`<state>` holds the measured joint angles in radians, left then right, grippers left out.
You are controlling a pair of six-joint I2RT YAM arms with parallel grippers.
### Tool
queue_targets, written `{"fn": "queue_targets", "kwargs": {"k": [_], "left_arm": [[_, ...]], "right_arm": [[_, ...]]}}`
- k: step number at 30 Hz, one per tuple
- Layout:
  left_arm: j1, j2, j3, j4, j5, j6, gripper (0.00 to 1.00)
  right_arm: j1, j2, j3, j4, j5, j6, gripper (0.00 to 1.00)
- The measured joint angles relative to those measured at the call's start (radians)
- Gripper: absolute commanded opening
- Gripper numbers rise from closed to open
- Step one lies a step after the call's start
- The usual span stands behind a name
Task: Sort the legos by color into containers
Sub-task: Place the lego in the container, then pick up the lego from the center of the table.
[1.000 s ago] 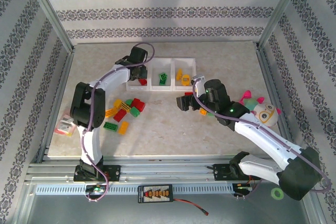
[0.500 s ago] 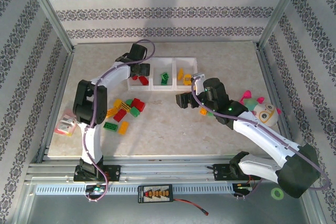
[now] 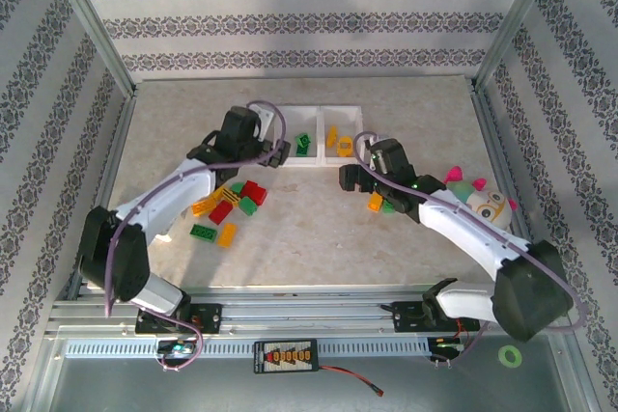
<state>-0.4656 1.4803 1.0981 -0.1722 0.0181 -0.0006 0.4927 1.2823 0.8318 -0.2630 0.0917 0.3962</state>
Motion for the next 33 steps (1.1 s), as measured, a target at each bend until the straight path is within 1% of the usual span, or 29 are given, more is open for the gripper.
{"fn": "queue_targets", "kwargs": {"k": [4, 7, 10, 15, 23, 29, 33], "left_arm": [[-0.074, -0.115, -0.156, 0.062, 0.072, 0.094, 1.0], [-0.108, -0.19, -0.252, 0.099, 0.123, 0.129, 1.0], [-0.133, -0.243, -0.312, 0.124, 0.163, 0.151, 0.99], [-0.168, -0.264, -0.352, 0.171, 0.207, 0.17, 0.99], [-0.17, -0.264, -0.373, 0.216, 0.224, 0.182, 0.99], [-0.17, -0.253, -0.373, 0.222, 0.244, 0.185, 0.99], [-0.17, -0.25, -0.374, 0.226, 0.249, 0.185, 0.99]], "right_arm": [[0.0, 0.101, 0.032, -0.018, 0.016, 0.058, 0.98], [0.0, 0.177, 0.065, -0.024, 0.024, 0.092, 0.98], [0.001, 0.253, 0.109, -0.035, 0.032, 0.105, 0.98], [0.006, 0.389, 0.2, -0.057, 0.059, 0.106, 0.98], [0.014, 0.542, 0.299, -0.08, 0.097, 0.106, 0.98], [0.014, 0.616, 0.35, -0.087, 0.109, 0.11, 0.83], [0.016, 0.628, 0.354, -0.094, 0.114, 0.12, 0.69]]}}
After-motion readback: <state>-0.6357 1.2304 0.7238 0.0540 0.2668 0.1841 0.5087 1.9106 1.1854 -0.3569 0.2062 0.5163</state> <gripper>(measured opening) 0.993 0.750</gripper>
